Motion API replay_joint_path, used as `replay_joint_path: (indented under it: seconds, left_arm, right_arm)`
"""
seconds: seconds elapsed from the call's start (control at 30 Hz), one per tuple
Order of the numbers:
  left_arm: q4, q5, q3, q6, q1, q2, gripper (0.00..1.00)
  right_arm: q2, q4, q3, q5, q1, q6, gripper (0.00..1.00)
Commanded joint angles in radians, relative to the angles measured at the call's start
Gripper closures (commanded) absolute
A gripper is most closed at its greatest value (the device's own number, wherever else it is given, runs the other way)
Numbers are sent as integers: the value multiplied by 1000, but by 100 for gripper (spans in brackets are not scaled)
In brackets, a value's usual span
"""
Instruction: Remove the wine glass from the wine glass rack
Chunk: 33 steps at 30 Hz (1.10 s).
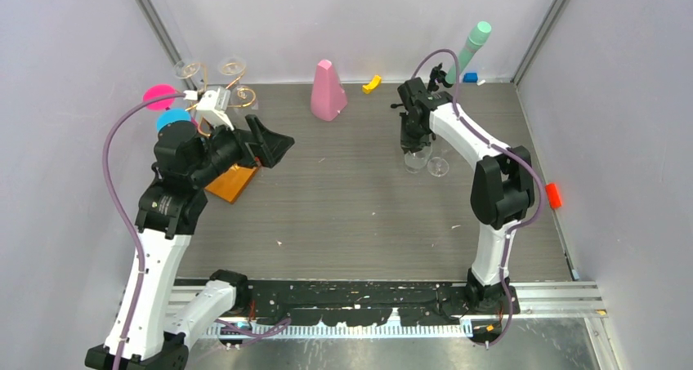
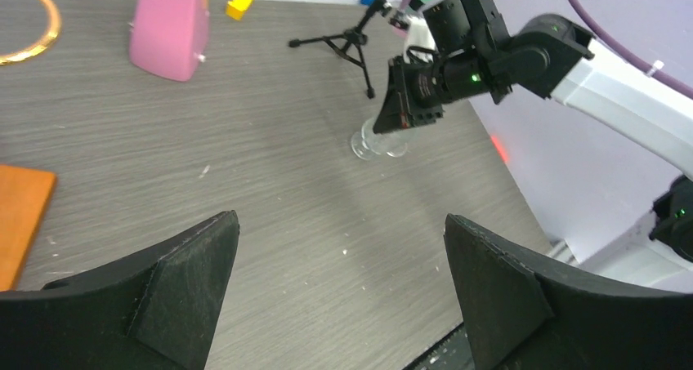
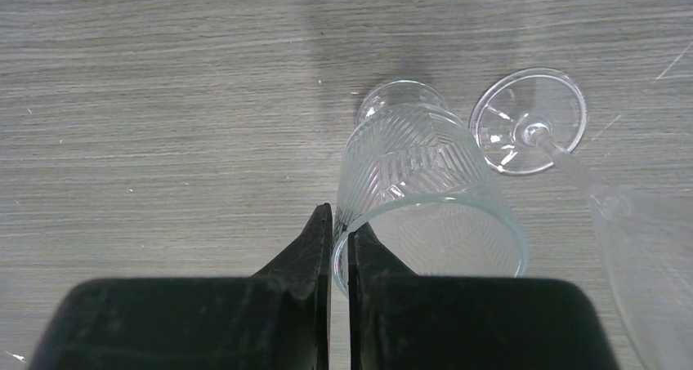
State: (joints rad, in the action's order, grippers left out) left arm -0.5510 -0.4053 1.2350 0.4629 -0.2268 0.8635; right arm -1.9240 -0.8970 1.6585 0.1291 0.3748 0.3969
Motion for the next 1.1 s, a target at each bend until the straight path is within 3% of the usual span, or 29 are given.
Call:
replay_joint_path:
  seconds: [0.0, 0.17, 0.43, 0.6, 0.87, 1.07]
  left_arm:
    - [-50, 142, 82, -70, 1, -30, 0]
    - [-112, 313, 145, -137, 1, -51, 0]
    - [-162, 811, 252, -265, 1, -93, 0]
    - [-225, 994, 308, -300, 1, -33, 0]
    - [-258, 1078, 390, -294, 20, 126, 0]
    - [-381, 872, 532, -209, 176, 268, 0]
  right_arm:
    - [-9, -16, 66, -27, -7, -38, 90]
    - [-25, -34, 96, -28, -14, -41, 86]
    - [-27, -54, 184, -20, -17, -46, 67]
    - [-13, -56, 248, -30, -17, -39, 60]
    - [56, -38, 258, -41, -19, -13, 56]
    - [134, 0, 182, -52, -23, 1, 49]
